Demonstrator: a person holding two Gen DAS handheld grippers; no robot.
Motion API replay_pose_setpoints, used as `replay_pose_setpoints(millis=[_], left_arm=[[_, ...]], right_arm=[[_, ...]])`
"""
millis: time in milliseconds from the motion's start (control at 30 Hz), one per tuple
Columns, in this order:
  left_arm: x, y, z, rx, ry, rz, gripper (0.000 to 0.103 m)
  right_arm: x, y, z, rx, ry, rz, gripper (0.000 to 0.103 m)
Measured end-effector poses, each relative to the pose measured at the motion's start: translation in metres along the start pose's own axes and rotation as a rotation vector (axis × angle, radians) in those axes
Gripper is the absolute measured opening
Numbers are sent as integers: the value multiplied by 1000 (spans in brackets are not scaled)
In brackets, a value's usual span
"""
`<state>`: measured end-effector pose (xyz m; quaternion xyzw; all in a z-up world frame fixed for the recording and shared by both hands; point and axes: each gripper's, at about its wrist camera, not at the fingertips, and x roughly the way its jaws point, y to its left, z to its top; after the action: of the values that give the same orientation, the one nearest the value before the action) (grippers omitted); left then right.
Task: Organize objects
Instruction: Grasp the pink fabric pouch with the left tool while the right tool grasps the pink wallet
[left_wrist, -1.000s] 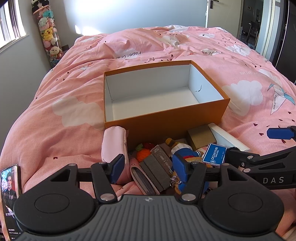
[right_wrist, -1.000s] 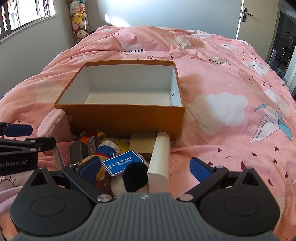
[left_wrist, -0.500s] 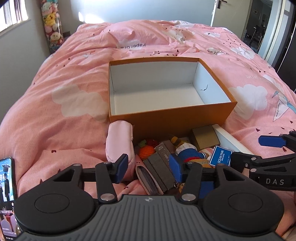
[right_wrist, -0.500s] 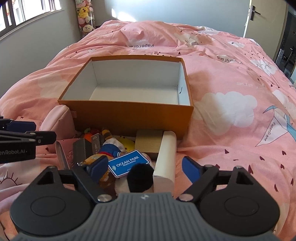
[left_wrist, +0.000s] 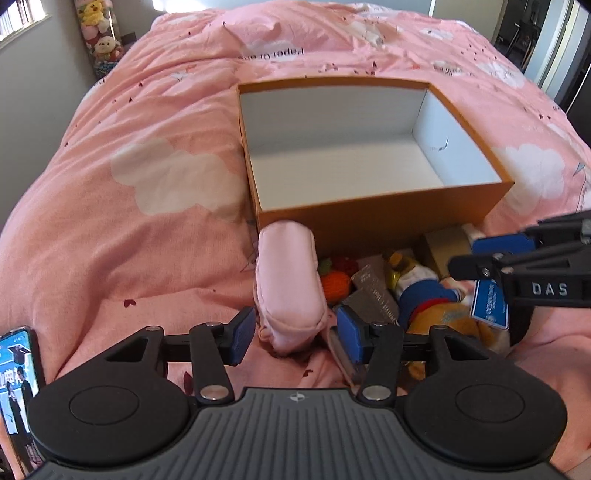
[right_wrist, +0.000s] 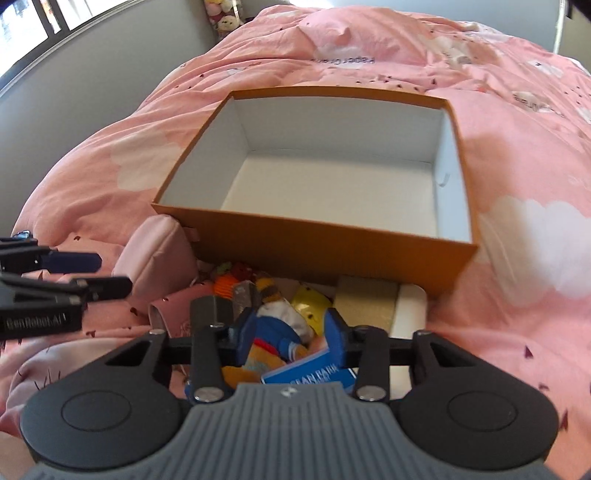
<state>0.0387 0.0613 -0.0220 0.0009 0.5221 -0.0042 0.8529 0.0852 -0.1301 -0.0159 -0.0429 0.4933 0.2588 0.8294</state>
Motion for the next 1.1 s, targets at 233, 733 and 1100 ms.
replay_pose_setpoints(millis=[233, 733, 1100], left_arm=[[14, 9, 5, -33, 14, -19, 66], [36, 22, 18, -111, 96, -70, 47], [26, 36, -2, -165, 124, -76, 41]], right_arm=[[37, 20, 13, -68, 104, 98, 32], [63, 54, 14, -204, 233, 242, 29], [84, 75, 6, -222, 292, 254, 37]])
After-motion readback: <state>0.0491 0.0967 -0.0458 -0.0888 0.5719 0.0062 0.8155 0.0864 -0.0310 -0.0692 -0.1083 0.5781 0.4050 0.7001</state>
